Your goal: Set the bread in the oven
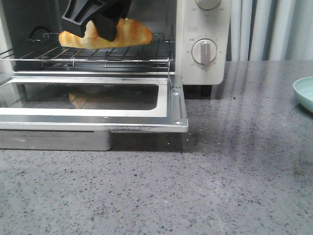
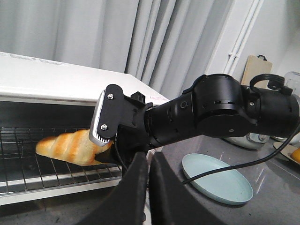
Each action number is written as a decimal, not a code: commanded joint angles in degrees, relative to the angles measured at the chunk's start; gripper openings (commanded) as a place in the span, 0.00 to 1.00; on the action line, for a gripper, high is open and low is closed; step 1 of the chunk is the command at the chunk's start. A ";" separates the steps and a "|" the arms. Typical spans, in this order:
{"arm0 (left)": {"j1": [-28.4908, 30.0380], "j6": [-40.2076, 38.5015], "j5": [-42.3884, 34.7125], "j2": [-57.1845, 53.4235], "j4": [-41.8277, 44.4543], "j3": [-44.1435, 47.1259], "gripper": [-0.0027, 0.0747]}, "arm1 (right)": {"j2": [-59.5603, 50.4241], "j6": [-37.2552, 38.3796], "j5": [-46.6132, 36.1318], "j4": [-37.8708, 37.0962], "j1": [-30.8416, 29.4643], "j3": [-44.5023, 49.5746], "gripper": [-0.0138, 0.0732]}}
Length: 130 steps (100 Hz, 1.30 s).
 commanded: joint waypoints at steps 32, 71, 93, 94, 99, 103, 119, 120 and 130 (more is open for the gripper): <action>-0.03 0.09 -1.43 0.86 1.20 -1.51 0.01 | -4.03 0.16 1.34 -3.33 3.91 -2.05 0.67; 0.66 -0.92 -1.77 -2.07 9.63 -1.51 0.01 | -9.04 3.30 6.40 -1.68 13.13 -2.05 0.67; 7.92 -10.76 -0.11 -11.12 23.41 -0.21 0.01 | -12.83 3.57 10.13 0.49 15.07 -2.05 0.67; 8.24 -10.76 0.11 -11.63 23.56 -0.10 0.01 | -12.99 3.57 10.29 0.49 15.14 -2.05 0.67; 10.56 -10.76 0.82 -13.18 24.90 0.96 0.01 | -13.81 3.57 11.28 0.49 15.59 -2.05 0.67; 12.63 -10.76 0.80 -14.30 26.67 2.29 0.01 | -14.43 3.57 11.86 0.60 15.93 -2.05 0.67; 20.04 -10.76 -4.55 -14.10 28.10 8.74 0.01 | -16.89 3.57 13.88 0.64 16.87 -2.05 0.67; 20.33 -10.76 -4.93 -14.10 27.94 9.08 0.01 | -17.07 3.57 14.06 0.64 16.87 -2.05 0.67; 23.49 -10.76 -9.91 -14.10 25.51 14.11 0.01 | -18.05 3.66 18.07 0.64 16.87 -2.05 0.67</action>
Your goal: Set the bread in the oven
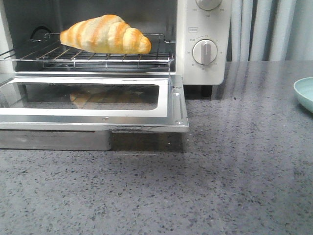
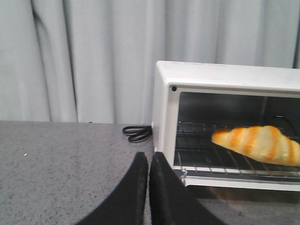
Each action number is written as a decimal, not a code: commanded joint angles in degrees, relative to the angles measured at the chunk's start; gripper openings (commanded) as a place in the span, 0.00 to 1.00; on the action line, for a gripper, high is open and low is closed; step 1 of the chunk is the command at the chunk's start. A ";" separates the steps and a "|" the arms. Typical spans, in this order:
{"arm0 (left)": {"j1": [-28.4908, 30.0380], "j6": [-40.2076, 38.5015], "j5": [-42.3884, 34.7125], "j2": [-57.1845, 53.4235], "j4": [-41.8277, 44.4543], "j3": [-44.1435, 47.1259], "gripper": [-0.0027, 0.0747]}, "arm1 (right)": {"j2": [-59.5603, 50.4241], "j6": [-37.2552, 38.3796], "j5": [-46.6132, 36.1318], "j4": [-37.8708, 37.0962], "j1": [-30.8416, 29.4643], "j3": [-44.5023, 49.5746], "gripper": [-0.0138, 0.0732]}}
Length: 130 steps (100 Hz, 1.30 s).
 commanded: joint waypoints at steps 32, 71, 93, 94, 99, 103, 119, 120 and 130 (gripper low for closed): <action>-0.13 0.93 -20.08 -1.27 -2.41 11.19 0.01 | -8.98 2.90 5.48 -1.63 -0.01 -1.75 0.25; -5.00 0.93 -20.32 -1.27 -2.41 11.19 0.01 | -14.79 3.15 5.48 -1.40 -0.01 -1.75 0.09; -5.00 0.93 -20.32 -1.27 -2.41 11.19 0.01 | -14.33 3.15 4.38 -1.40 -0.01 -1.75 0.09; -5.00 0.93 -20.32 -1.27 -2.41 11.19 0.01 | -14.33 3.15 4.38 -1.40 -0.01 -1.75 0.09; -5.00 0.93 -20.41 -1.27 -2.41 11.19 0.01 | -14.33 2.40 4.38 -2.28 -0.01 -1.75 0.09; -5.00 0.93 -20.41 -1.27 -2.41 11.19 0.01 | -14.33 2.39 4.38 -2.91 -0.01 -1.75 0.09; -5.00 0.93 -20.41 -1.27 -2.41 11.19 0.01 | -14.11 2.39 5.46 -3.67 -0.87 -1.40 0.09; -5.00 0.93 -20.41 -1.27 -2.41 11.19 0.01 | -14.11 2.39 5.46 -3.61 -0.97 -1.24 0.09; -5.00 0.93 -20.41 -1.27 -2.41 11.19 0.01 | -15.39 2.50 5.46 -3.06 -1.32 0.36 0.09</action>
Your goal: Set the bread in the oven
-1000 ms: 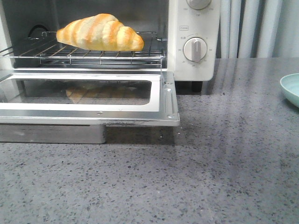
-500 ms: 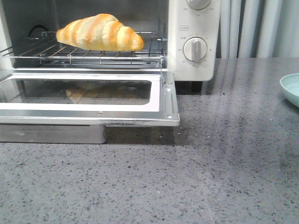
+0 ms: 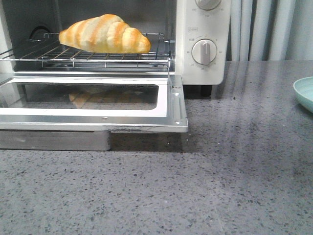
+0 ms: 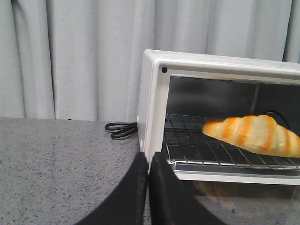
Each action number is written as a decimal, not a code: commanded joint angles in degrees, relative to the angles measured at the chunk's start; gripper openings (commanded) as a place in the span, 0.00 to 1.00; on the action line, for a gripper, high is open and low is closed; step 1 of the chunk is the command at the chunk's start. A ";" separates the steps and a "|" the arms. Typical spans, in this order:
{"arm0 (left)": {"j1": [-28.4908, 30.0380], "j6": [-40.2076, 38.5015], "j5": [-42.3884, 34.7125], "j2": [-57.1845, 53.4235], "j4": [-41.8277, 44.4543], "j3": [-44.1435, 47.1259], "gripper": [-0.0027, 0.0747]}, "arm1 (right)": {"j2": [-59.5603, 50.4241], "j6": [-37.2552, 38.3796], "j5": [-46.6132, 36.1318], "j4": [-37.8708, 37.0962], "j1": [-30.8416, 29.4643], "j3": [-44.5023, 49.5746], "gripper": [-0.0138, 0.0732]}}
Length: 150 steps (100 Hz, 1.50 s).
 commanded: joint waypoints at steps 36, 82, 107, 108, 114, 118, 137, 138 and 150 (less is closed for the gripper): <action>-0.46 0.05 -4.81 -1.27 -0.53 -1.56 0.01 | -20.12 14.19 -5.13 -1.39 -9.32 26.47 0.09; -0.46 0.05 -4.81 -1.27 -0.53 -1.56 0.01 | -46.80 20.28 -52.00 12.58 -33.27 73.75 0.09; -0.46 0.05 -4.81 -1.27 -0.53 -1.56 0.01 | -56.18 18.87 -67.07 22.15 -43.68 88.84 0.09; -0.46 0.05 -4.81 -1.27 -0.53 -1.56 0.01 | -56.40 18.86 -67.30 22.50 -43.99 89.15 0.09; -0.46 0.05 -4.81 -1.27 -0.53 -1.56 0.01 | -56.94 16.18 -69.22 24.73 -46.88 91.49 0.09; -0.46 0.05 -4.81 -1.27 -0.53 -1.56 0.01 | -57.06 14.11 -70.84 26.79 -48.84 92.82 0.09; -0.46 0.05 -4.81 -1.27 -0.53 -1.56 0.01 | -57.97 3.64 -78.13 33.06 -57.97 97.28 0.09; -0.46 0.05 -4.81 -1.27 -0.53 -1.56 0.01 | -58.20 3.48 -78.12 33.06 -58.20 97.35 0.09; -0.46 0.05 -4.81 -1.27 -0.53 -1.56 0.01 | -62.57 -0.83 -78.14 33.06 -61.51 98.56 0.09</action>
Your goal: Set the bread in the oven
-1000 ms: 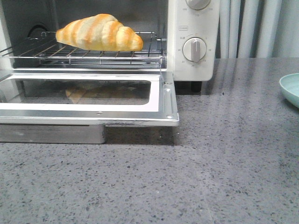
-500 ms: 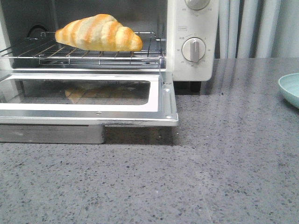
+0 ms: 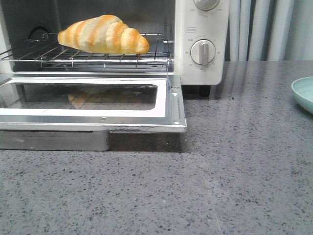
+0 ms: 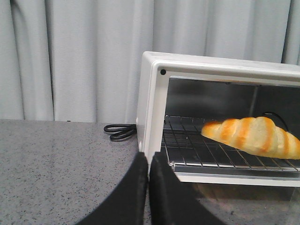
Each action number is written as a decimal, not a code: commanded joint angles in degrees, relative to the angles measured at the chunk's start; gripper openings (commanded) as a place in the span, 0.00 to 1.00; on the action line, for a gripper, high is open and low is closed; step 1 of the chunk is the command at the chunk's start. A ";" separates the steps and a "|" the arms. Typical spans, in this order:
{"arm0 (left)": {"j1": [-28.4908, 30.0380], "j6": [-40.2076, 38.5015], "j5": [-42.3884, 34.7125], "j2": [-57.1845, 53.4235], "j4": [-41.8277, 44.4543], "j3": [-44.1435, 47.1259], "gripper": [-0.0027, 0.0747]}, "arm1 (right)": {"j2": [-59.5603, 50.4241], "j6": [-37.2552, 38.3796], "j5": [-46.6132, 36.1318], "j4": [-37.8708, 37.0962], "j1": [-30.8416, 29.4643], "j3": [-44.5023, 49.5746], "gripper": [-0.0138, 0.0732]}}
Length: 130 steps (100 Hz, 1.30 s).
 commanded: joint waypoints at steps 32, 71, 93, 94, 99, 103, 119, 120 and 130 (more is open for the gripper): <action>-0.46 0.05 -4.48 -1.27 -0.53 -1.56 0.01 | -9.52 -7.19 0.00 0.56 -12.19 0.62 0.09; -0.46 0.05 -4.48 -1.27 -0.53 -1.56 0.01 | -17.20 -7.19 15.18 0.56 -14.83 0.62 0.09; -0.46 0.05 -4.48 -1.27 -0.53 -1.56 0.01 | -19.61 -7.19 17.71 -1.16 -14.83 0.62 0.09; -0.46 0.05 -4.48 -1.27 -0.53 -1.56 0.01 | -19.61 -7.19 17.71 -1.40 -14.83 0.62 0.09; -0.46 0.05 -4.52 -1.27 -0.53 -1.56 0.01 | -19.61 -7.19 17.71 -1.41 -14.83 0.62 0.09; -0.46 0.05 -4.52 -1.27 -0.53 -1.56 0.01 | -19.61 -7.19 17.71 -1.50 -14.83 0.62 0.09; -0.46 0.05 -4.52 -1.27 -0.53 -1.56 0.01 | -19.61 -7.19 17.71 -1.50 -14.83 0.62 0.09; -0.46 0.05 -4.52 -1.27 -0.53 -1.56 0.01 | -19.61 -7.19 17.71 -1.50 -14.83 0.62 0.09; -0.46 0.05 -4.52 -1.27 -0.53 -1.56 0.01 | -19.61 -7.19 17.71 -1.50 -14.83 0.62 0.09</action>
